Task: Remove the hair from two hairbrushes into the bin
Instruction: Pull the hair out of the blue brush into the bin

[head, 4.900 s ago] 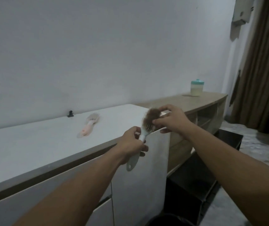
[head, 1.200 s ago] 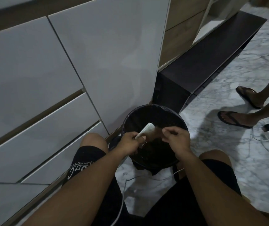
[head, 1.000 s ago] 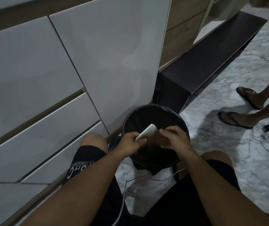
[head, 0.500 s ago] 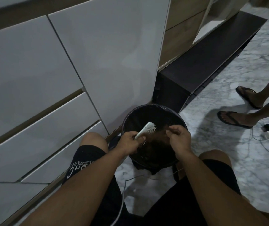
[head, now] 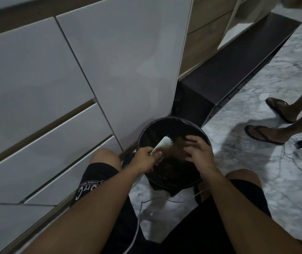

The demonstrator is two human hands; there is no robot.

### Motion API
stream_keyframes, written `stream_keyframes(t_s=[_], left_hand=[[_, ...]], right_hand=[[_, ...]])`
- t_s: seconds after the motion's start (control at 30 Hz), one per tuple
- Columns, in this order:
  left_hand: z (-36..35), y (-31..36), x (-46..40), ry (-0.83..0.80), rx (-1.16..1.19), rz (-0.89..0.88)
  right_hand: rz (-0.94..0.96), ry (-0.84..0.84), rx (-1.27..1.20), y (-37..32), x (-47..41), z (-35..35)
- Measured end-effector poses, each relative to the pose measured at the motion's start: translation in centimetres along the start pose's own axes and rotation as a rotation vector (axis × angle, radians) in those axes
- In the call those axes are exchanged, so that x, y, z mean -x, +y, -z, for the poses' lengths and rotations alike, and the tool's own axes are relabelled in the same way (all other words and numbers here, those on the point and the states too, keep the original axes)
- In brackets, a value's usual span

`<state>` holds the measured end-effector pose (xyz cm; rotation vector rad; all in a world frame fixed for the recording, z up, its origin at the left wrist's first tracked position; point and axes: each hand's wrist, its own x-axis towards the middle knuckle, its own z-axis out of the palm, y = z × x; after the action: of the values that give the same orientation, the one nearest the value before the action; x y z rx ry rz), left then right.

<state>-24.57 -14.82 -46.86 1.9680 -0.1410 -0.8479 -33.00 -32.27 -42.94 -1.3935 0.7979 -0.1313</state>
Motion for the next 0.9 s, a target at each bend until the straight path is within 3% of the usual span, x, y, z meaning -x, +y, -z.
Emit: stream_keyframes(t_s=[0.1,0.17,0.57,0.73,0.9], left_hand=[[0.0,0.0,0.0,-0.007,-0.007,0.002],[0.0,0.1,0.0,-0.017,-0.006,0.003],[0.4,0.0,-0.4,-0.017,-0.01,0.042],[0.5,0.6,0.1,-0.087,0.129,0.141],[0.6,1.2,0.9,-0.136,0.194,0.15]], right_hand=[[0.081,-0.202,0.168,0.4,0.4,0.0],[0.157,-0.226,0.359,1.0,0.4,-0.1],[0.257,0.174,0.61,1.7,-0.4,0.2],[0.383,-0.009,0.737,1.8,0.2,0.1],[0.644,-0.158,0.949,2.0,0.6,-0.8]])
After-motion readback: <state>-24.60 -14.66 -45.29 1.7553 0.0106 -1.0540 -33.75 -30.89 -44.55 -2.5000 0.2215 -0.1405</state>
